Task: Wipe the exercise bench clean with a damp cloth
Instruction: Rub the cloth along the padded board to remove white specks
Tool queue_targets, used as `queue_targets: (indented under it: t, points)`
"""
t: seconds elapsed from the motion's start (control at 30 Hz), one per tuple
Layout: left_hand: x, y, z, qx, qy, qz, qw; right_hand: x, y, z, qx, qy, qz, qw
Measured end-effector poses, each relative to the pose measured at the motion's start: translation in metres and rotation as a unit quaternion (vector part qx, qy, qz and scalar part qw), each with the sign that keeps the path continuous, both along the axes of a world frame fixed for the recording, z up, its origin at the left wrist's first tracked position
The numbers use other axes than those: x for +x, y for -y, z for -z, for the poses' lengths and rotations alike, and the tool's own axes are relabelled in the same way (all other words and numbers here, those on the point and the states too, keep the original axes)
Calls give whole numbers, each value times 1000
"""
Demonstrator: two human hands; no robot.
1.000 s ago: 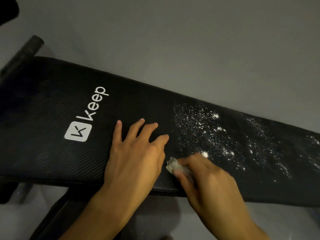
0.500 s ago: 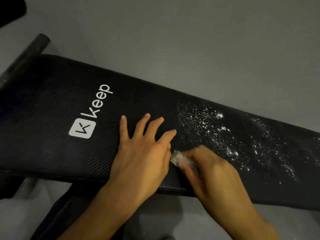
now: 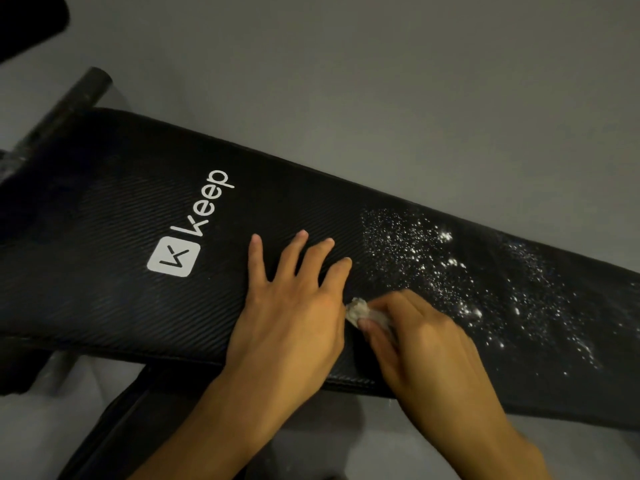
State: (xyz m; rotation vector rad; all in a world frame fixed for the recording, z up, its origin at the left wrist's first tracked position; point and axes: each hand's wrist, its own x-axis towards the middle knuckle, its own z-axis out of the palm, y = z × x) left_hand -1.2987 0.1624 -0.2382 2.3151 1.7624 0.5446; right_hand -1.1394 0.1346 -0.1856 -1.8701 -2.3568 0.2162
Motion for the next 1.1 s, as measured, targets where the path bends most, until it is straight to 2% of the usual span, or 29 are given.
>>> queue_targets:
  t: [0.23,0.4,0.63,0.8,1.0,1.1]
  points:
    - [-1,1,0,0,-6,4,1000,-7,-46,13,63,26,33,997]
    - [-2,0,1,-1,-7,4,1000,0,-16,6,28,2,1,1000]
    - [-2,1,1,4,-8,12,1000,-8,-54,15,88,19,23,996]
    - [-1,1,5,15,-7,7,1000,-4,-25,11,52,11,-16,998]
    - [-1,1,6,17,-8,9,1000,-13,-76,12,96,22,35,995]
    - [-2,1,6,18,-1,8,1000,-11,-65,15,97,4,16,995]
